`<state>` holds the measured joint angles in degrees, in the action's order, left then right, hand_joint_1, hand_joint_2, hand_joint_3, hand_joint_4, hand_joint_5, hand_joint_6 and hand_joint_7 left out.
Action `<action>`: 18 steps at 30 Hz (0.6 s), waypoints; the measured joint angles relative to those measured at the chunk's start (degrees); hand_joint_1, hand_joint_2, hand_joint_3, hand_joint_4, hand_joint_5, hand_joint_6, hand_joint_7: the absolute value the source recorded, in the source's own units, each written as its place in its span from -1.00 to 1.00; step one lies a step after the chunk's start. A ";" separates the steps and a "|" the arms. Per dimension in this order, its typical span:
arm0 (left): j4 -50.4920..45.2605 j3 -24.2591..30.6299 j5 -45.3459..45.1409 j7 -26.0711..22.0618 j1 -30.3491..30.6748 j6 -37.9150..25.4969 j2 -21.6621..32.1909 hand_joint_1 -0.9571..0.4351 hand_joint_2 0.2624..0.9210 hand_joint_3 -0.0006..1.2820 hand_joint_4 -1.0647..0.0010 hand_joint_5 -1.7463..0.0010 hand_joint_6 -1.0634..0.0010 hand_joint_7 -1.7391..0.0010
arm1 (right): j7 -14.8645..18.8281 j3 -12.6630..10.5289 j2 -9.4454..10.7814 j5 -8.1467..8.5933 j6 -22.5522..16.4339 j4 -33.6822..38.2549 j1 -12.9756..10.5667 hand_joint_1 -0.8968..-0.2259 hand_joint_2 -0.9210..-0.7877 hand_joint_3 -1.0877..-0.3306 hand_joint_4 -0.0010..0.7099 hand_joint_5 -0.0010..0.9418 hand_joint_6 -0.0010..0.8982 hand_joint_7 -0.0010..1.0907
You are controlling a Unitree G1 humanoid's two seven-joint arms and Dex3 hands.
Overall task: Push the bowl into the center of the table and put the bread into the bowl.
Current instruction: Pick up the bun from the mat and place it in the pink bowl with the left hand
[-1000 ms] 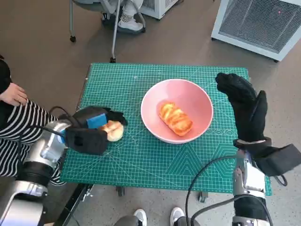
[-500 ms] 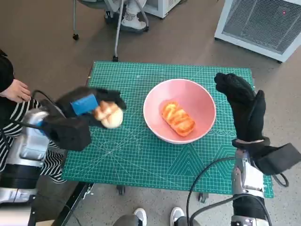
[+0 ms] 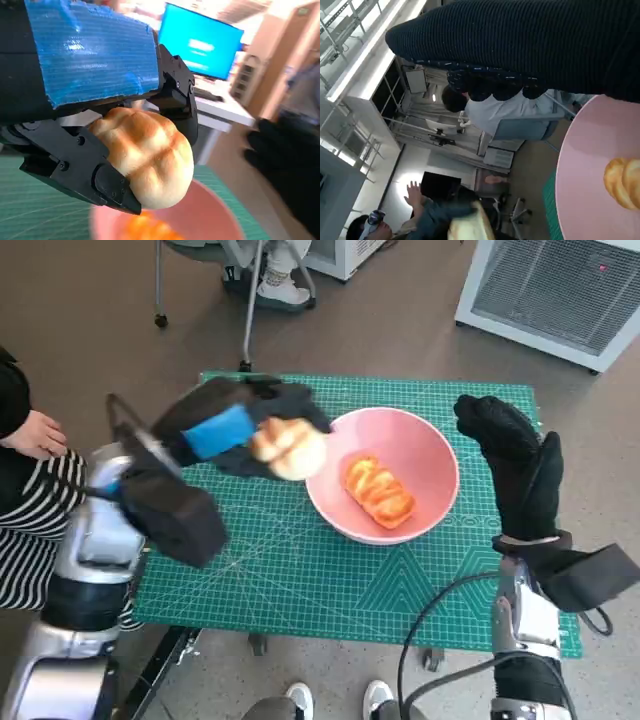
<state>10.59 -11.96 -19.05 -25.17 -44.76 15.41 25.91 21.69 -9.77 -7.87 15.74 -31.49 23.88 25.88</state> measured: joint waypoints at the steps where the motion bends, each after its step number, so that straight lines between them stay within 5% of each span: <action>1: 0.83 -0.81 -0.64 0.15 -0.72 -0.03 -0.87 0.38 0.91 -0.98 -0.61 -0.12 -0.32 -0.26 | 0.02 0.02 0.03 0.03 -0.01 -0.01 0.00 -0.55 -1.00 -0.27 -0.62 -0.99 -1.00 -0.14; 8: 8.80 -5.25 -3.71 1.78 -4.06 0.87 -5.96 0.38 0.95 -0.98 -0.55 -0.16 -0.26 -0.30 | 0.30 -0.04 0.11 0.36 -0.01 -0.48 -0.32 -0.57 -1.00 -0.27 -0.62 -0.99 -1.00 -0.14; 12: 14.37 -7.52 -5.52 3.55 -5.30 2.32 -8.44 0.38 0.99 -0.86 -0.33 -0.30 -0.06 -0.42 | 0.55 -0.26 -0.01 0.55 0.02 -1.08 -0.93 -0.57 -1.00 -0.27 -0.62 -0.99 -1.00 -0.14; 16: 19.10 -9.69 -7.33 3.73 -5.99 1.56 -10.48 0.38 0.75 -0.91 0.11 0.56 0.22 0.39 | 0.65 -0.37 -0.02 0.96 0.11 -1.93 -1.68 -0.57 -1.00 -0.26 -0.62 -0.99 -0.99 -0.13; 18: 20.55 -10.96 -8.39 3.03 -6.21 0.25 -11.00 0.37 0.71 -0.95 0.25 0.78 0.28 0.61 | 0.65 -0.45 -0.01 1.06 0.18 -2.35 -2.04 -0.57 -1.00 -0.26 -0.62 -0.99 -0.98 -0.13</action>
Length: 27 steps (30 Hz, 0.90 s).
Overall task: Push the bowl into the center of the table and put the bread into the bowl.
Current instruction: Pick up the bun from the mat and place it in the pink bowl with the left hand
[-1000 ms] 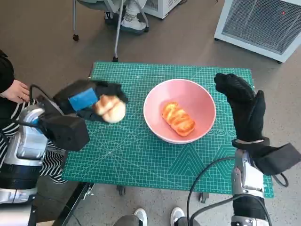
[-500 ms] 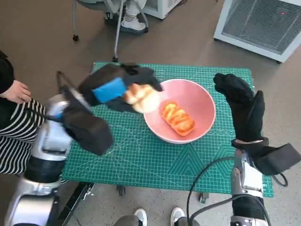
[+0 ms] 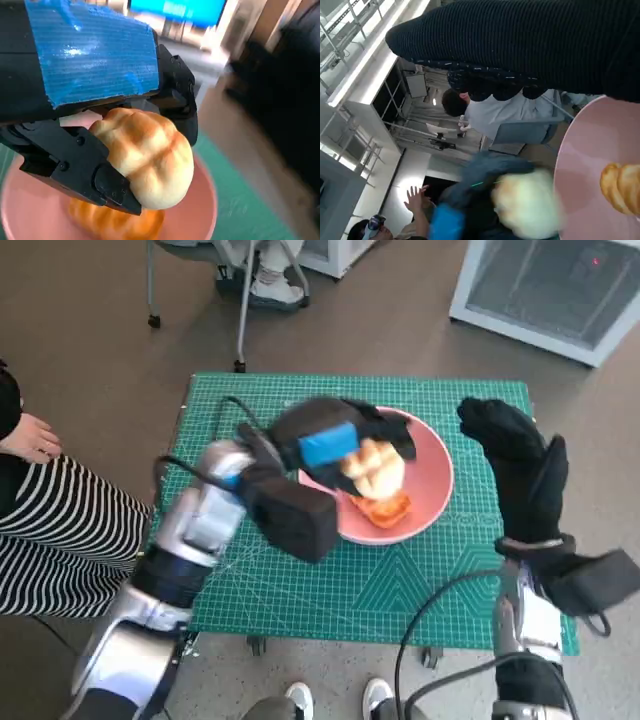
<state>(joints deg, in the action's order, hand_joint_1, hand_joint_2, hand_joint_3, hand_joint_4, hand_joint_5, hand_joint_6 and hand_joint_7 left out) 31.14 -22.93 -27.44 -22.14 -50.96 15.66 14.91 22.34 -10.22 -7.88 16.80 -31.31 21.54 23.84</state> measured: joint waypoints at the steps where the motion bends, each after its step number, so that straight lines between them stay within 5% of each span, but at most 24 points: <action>1: 0.55 -0.59 -0.57 -0.37 -0.06 -0.68 -0.11 0.34 0.68 -0.96 0.33 0.86 0.32 0.71 | 0.00 -0.03 0.00 0.03 0.01 -0.24 -0.20 -0.57 -1.00 -0.26 -0.62 -0.99 -0.98 -0.13; 14: 4.28 -2.47 -1.64 -2.66 -0.36 -0.45 0.09 -0.04 0.60 -1.00 0.81 1.00 0.56 0.96 | -0.71 -0.70 0.18 0.29 0.74 -2.66 -2.14 -0.52 -1.00 -0.27 -0.62 -1.00 -0.98 -0.13; 27: 4.42 7.31 12.78 -4.89 2.37 4.34 0.50 -0.35 0.81 -0.97 0.97 1.00 0.66 1.00 | -2.38 -0.68 0.45 0.29 2.01 -5.39 -2.38 -0.52 -1.00 -0.26 -0.61 -0.99 -0.95 -0.12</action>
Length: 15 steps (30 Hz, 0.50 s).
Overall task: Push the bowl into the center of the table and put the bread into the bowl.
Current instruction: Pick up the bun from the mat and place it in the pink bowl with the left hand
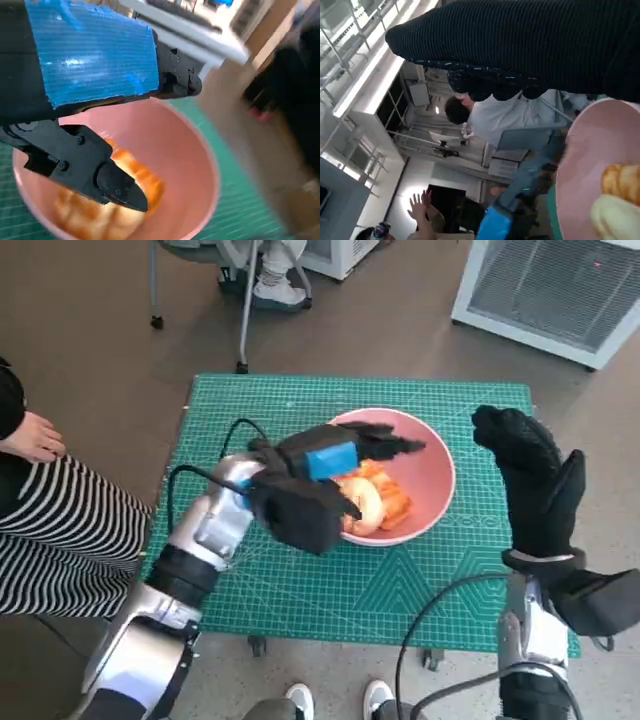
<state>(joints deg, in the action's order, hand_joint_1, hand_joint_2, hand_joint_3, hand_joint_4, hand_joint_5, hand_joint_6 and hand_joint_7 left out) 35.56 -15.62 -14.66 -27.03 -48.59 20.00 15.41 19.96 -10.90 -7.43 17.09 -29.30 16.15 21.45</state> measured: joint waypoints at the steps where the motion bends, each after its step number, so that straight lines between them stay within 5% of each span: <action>1: -0.08 0.92 1.58 -0.59 0.34 0.02 0.01 -0.36 0.81 -0.97 0.97 1.00 0.66 1.00 | -0.12 0.03 0.03 0.00 0.10 -0.27 0.00 -0.51 -1.00 -0.26 -0.61 -0.99 -0.95 -0.12; 9: -2.84 9.02 14.38 -5.61 3.77 -0.35 0.15 -0.43 0.94 -0.96 0.98 1.00 0.64 0.99 | -0.75 0.13 0.03 0.00 1.59 -3.20 -0.01 -0.52 -1.00 -0.24 -0.59 -0.99 -0.92 -0.11; 15: -8.33 14.76 23.45 -7.11 6.59 -2.08 -0.14 -0.57 0.99 -0.74 0.93 0.99 0.61 0.98 | -1.45 0.26 -0.10 -0.13 3.26 -6.41 -0.01 -0.52 -1.00 -0.24 -0.57 -0.98 -0.92 -0.12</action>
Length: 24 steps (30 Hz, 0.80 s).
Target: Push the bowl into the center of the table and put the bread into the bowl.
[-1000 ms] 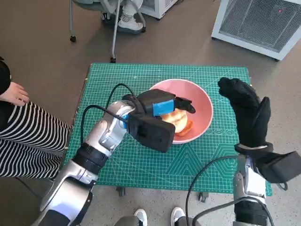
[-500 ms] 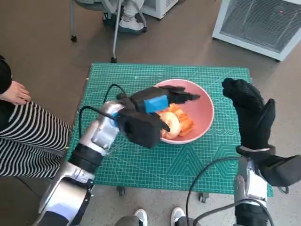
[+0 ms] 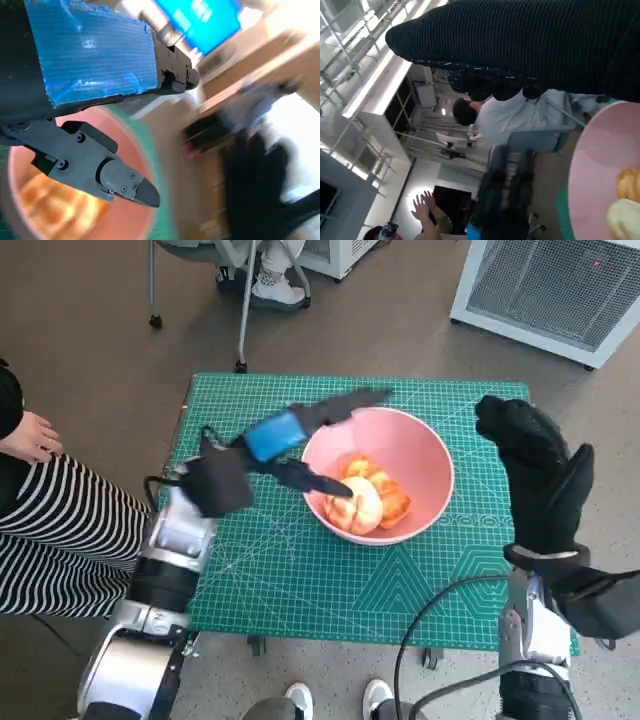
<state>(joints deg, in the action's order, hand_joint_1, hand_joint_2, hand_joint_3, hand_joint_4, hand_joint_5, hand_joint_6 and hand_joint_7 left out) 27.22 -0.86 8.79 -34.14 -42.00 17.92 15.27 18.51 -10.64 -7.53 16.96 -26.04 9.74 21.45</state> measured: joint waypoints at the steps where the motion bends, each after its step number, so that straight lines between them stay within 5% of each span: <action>1: -1.52 1.00 1.58 0.05 0.59 -0.38 -0.21 -0.60 1.00 -0.67 0.91 0.98 0.60 0.97 | -0.15 0.05 -0.08 -0.22 0.36 -0.65 0.02 -0.52 -1.00 -0.23 -0.57 -0.98 -0.92 -0.12; 9: -12.10 6.44 12.36 3.37 4.97 -3.47 -5.03 -0.68 1.00 -0.31 0.85 0.96 0.59 0.94 | -1.50 0.66 -0.64 -1.35 2.85 -4.85 0.61 -0.51 -1.00 -0.23 -0.58 -0.99 -0.92 -0.12; 16: -15.01 8.21 18.07 4.83 7.56 -3.96 -10.76 -0.69 1.00 -0.25 0.82 0.95 0.60 0.92 | -2.40 1.34 -1.18 -1.75 4.01 -7.03 2.38 -0.50 -1.00 -0.24 -0.58 -0.99 -0.91 -0.12; 20: -15.67 7.94 18.26 5.31 8.90 -4.32 -11.97 -0.69 1.00 -0.22 0.78 0.97 0.90 0.53 | -2.65 1.71 -1.32 -2.57 4.02 -7.43 3.26 -0.49 -1.00 -0.26 -0.58 -0.99 -0.92 -0.12; 24: -17.33 7.36 16.70 6.27 9.81 -5.09 -11.85 -0.70 1.00 -0.18 0.78 0.97 0.98 0.45 | -2.77 1.81 -1.43 -3.28 4.02 -7.43 3.80 -0.49 -1.00 -0.27 -0.58 -0.99 -0.92 -0.11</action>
<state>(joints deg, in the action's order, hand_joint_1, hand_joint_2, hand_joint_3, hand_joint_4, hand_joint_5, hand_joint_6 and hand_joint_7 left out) 9.90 6.50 25.49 -27.87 -32.19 12.83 3.43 15.74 -8.83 -8.96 13.68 -22.02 2.31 25.24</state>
